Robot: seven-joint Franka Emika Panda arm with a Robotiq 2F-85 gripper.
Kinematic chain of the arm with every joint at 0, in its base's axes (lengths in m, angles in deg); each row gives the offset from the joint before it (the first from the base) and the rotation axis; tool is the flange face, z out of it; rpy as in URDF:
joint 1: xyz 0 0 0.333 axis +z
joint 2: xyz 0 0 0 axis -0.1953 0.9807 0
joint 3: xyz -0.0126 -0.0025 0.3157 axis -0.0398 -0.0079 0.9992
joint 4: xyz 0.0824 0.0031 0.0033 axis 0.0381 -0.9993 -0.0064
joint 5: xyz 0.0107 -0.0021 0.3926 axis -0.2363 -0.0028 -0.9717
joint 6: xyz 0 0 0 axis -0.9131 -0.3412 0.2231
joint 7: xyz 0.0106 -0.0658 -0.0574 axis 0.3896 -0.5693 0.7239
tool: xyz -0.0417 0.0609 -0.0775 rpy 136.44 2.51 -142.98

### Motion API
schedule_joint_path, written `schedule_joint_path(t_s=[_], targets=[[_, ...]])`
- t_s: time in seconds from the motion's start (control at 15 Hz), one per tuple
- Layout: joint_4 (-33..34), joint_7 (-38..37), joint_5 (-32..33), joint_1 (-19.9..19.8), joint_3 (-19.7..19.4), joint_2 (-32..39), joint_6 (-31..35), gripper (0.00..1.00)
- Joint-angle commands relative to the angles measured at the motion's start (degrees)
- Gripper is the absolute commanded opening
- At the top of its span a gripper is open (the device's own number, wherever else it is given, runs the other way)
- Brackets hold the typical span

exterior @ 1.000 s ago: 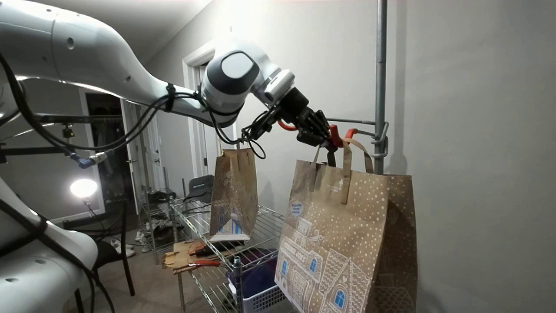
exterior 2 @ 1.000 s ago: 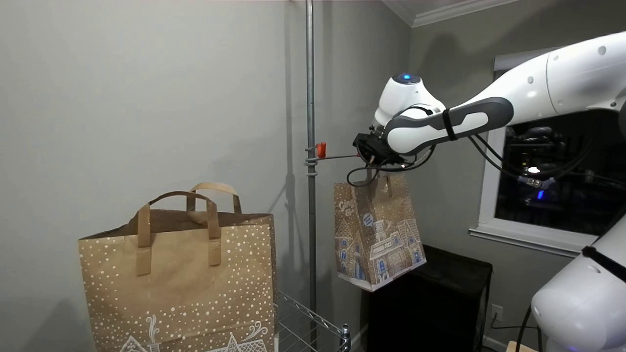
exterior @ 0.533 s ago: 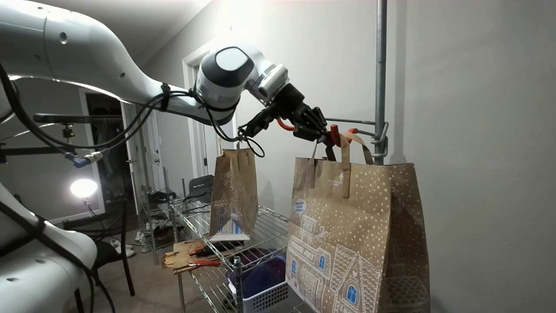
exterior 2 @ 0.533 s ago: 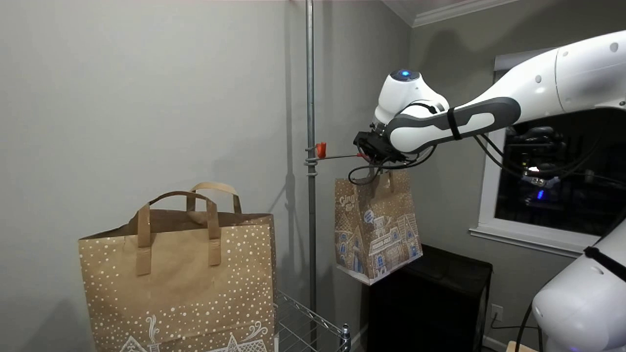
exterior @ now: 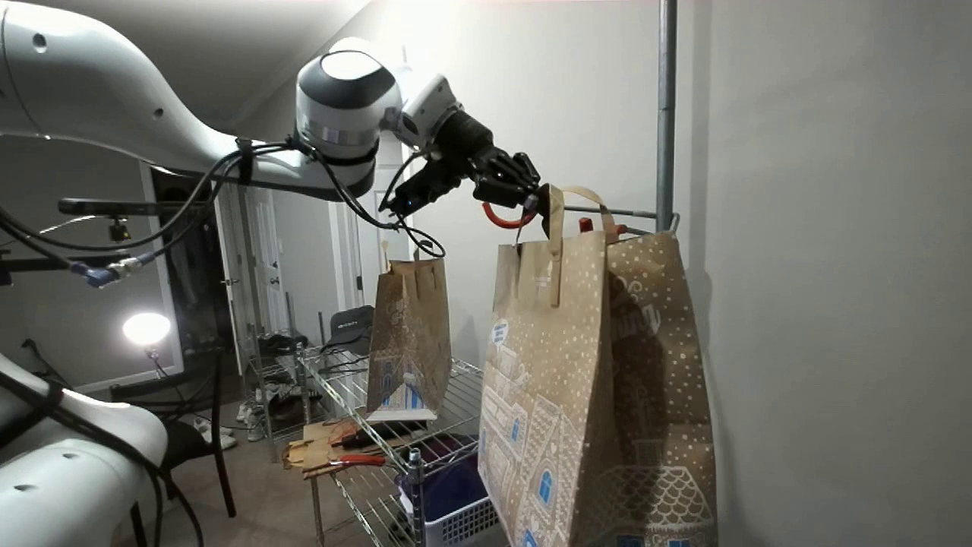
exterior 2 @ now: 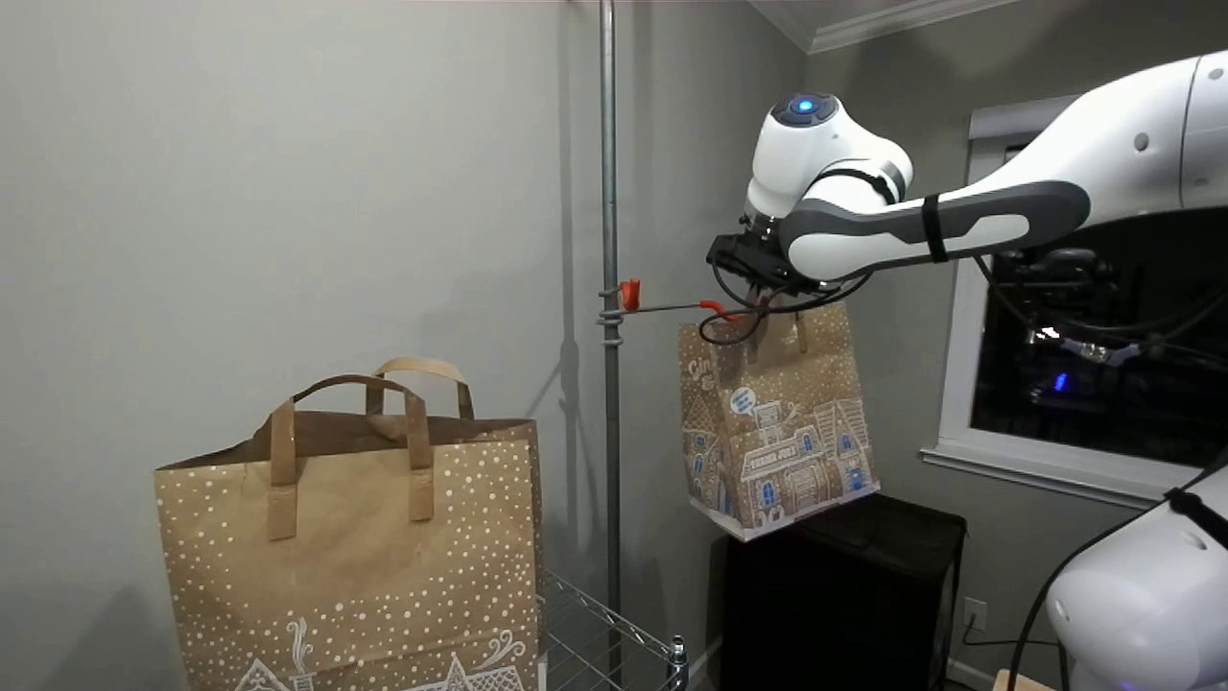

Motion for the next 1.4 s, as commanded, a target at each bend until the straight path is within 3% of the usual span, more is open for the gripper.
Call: schedule_joint_path(t_s=[0.0, 0.4, 0.8, 1.33], targets=[[0.1, -0.9, 1.4, 3.0, -0.7, -1.3, -4.2, 0.01], [-3.1, 7.6, -6.2, 13.7, -3.3, -3.1, -2.7, 0.01], [-7.2, 14.7, -14.8, 18.3, -3.9, -2.9, -2.3, 0.01], [-4.2, 36.8, -22.0, 22.8, -4.2, -0.4, 0.7, 0.01]])
